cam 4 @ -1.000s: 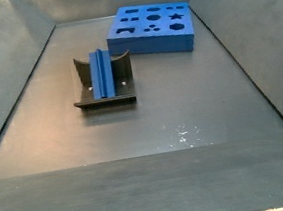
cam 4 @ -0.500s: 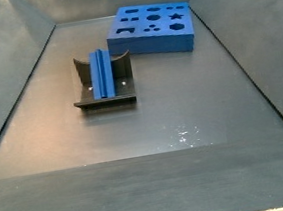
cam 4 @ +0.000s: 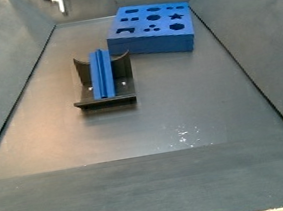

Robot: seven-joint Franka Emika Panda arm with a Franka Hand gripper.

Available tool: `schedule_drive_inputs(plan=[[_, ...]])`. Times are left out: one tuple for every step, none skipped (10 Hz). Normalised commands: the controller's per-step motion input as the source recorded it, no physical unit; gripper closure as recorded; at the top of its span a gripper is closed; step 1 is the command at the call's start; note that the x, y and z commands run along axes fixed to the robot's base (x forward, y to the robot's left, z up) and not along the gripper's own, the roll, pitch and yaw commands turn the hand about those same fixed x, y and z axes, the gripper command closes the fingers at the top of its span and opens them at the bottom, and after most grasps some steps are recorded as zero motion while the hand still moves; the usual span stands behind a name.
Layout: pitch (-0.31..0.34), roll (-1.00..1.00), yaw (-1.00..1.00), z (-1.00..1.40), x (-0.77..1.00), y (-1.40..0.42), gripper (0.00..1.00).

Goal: Pick up the star object. Move up. Place the star object on the fixture. Regrasp the star object. Move to above the board. Insert the star object.
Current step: Regrasp the star object.

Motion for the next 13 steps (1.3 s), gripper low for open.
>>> schedule_drive_inputs(plan=[[-0.055, 0.13, 0.08, -1.0, 0.06, 0.05, 0.0], [-0.063, 0.1, 0.06, -1.0, 0.08, 0.04, 0.0], [-0.07, 0.08, 0.05, -1.0, 0.09, 0.04, 0.0], [-0.071, 0.06, 0.03, -1.0, 0.09, 0.04, 0.0], [-0.065, 0.06, 0.02, -1.0, 0.1, 0.03, 0.0], [-0.061, 0.06, 0.01, -1.0, 0.11, 0.03, 0.0], [-0.048, 0.06, 0.0, -0.95, 0.11, 0.02, 0.0], [-0.041, 0.05, 0.0, -0.81, 0.1, 0.01, 0.0], [-0.038, 0.05, 0.0, -0.72, 0.09, 0.01, 0.0], [-0.035, 0.05, 0.0, -0.5, 0.07, 0.01, 0.0], [-0.03, 0.05, 0.01, -0.37, 0.07, 0.01, 0.0], [-0.026, 0.05, 0.01, -0.24, 0.07, 0.0, 0.0], [-0.011, 0.04, 0.01, -0.17, 0.03, -0.01, 0.0]])
